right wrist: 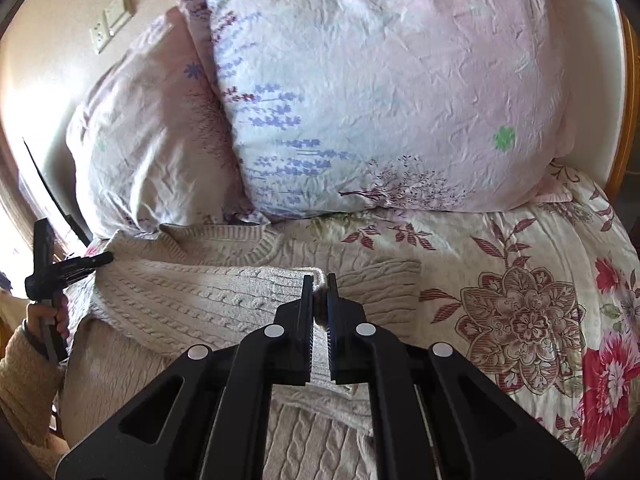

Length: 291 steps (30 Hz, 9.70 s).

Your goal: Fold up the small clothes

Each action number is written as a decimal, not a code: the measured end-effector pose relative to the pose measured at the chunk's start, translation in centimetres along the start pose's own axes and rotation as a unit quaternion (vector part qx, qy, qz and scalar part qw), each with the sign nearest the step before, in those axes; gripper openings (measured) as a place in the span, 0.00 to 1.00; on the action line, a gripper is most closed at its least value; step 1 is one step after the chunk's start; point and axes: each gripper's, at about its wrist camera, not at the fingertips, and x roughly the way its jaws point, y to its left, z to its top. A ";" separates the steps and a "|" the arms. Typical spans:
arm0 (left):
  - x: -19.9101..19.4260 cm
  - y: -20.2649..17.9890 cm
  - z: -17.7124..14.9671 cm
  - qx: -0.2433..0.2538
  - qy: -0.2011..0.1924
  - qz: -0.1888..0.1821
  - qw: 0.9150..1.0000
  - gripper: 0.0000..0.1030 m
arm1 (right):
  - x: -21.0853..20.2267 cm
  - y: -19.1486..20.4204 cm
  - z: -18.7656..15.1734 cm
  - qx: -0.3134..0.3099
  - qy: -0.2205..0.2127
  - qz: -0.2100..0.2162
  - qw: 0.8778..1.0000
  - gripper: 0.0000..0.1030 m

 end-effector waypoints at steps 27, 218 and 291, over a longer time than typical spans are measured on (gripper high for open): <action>-4.4 -5.9 -12.8 0.374 0.045 0.191 0.906 0.70 | 2.0 -3.0 -4.9 0.093 0.067 0.033 0.993 0.57; -13.2 -6.1 -12.5 0.396 -0.055 0.091 0.912 0.88 | -2.9 7.8 -9.8 -0.471 0.035 -0.056 0.880 0.40; -8.3 -7.6 -11.9 0.477 -0.018 0.118 0.871 0.47 | -0.4 3.0 -6.0 -0.386 0.075 0.015 0.919 0.39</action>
